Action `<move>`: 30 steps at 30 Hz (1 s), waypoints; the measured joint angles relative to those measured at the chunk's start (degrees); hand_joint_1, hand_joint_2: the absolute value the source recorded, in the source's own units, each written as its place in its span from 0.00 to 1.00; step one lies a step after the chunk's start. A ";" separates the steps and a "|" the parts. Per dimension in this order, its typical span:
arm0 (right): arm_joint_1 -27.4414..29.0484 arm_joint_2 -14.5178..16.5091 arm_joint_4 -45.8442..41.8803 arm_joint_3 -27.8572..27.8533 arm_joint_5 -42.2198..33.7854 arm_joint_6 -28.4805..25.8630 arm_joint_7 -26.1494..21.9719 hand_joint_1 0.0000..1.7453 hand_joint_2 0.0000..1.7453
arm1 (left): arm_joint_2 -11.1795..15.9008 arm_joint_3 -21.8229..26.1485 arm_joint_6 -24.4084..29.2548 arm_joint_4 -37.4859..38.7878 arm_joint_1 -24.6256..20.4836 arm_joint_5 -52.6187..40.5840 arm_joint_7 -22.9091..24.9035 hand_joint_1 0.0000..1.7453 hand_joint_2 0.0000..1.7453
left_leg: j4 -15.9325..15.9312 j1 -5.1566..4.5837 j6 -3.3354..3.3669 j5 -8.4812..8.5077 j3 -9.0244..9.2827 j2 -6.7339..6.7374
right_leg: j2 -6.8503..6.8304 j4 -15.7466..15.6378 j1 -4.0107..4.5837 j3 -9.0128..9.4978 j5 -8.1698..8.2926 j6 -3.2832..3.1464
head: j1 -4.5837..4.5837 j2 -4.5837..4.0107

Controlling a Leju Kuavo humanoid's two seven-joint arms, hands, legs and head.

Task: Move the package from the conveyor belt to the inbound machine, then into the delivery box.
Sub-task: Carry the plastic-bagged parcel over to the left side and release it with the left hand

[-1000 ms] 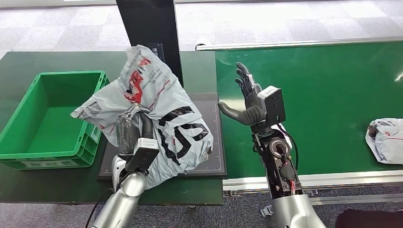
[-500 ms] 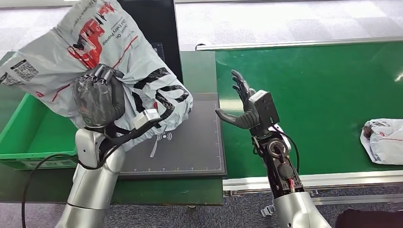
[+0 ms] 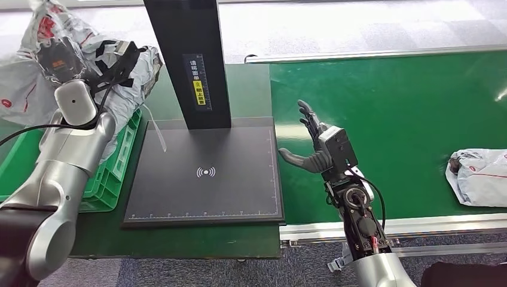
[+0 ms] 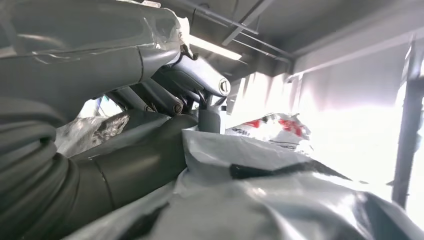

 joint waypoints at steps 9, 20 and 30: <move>0.41 -0.06 -0.12 0.52 0.15 -0.09 0.05 0.00 1.00 | 5.23 -6.25 -3.86 11.75 -2.71 -0.02 2.81 1.00 1.00 | 0.00 -0.01 0.00 0.00 -0.07 -0.03 | -0.02 0.00 -0.01 -0.03 -0.01 0.00 | 0.02 0.00; 2.16 -0.53 -2.47 0.74 -0.88 -0.14 0.92 0.00 1.00 | 6.58 -10.33 -15.44 16.74 -0.08 -0.02 6.55 1.00 1.00 | -0.01 0.00 -0.01 -0.01 -0.07 -0.05 | -0.02 -0.01 0.00 -0.04 -0.01 0.00 | 0.01 -0.01; 2.46 -0.84 -3.16 1.76 -1.36 -0.11 1.26 0.00 1.00 | 8.67 -22.84 -16.84 18.62 3.49 -0.04 6.76 1.00 1.00 | -0.01 -0.01 -0.01 -0.01 -0.05 -0.06 | -0.02 -0.01 -0.01 0.01 -0.01 0.00 | 0.01 0.00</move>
